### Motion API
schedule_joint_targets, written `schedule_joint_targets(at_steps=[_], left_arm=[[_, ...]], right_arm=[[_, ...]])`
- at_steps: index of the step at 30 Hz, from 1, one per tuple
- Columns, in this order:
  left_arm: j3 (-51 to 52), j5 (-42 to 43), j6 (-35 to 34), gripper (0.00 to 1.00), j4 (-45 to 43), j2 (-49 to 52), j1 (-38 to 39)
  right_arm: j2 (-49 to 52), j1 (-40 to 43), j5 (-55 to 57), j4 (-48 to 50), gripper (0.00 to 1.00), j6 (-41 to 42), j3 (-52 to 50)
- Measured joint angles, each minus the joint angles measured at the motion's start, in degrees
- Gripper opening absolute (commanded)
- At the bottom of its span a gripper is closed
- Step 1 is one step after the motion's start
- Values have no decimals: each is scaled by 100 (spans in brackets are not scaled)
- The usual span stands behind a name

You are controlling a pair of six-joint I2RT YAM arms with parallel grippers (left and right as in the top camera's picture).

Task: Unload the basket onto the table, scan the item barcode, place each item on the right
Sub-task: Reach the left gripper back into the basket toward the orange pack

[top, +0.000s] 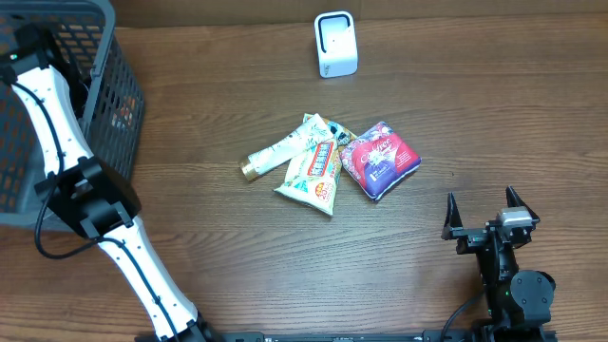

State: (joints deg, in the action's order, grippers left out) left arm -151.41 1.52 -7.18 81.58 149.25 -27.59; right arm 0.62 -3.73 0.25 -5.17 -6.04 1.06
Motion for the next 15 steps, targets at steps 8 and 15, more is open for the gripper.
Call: schedule_joint_targets(at_steps=[8,15], left_arm=[[0,4,26,77,-44,197,26],[0,20,37,78,-24,210,42]], right_arm=[[0,0,0,2,100,0,0],[0,0,0,2,100,0,0]])
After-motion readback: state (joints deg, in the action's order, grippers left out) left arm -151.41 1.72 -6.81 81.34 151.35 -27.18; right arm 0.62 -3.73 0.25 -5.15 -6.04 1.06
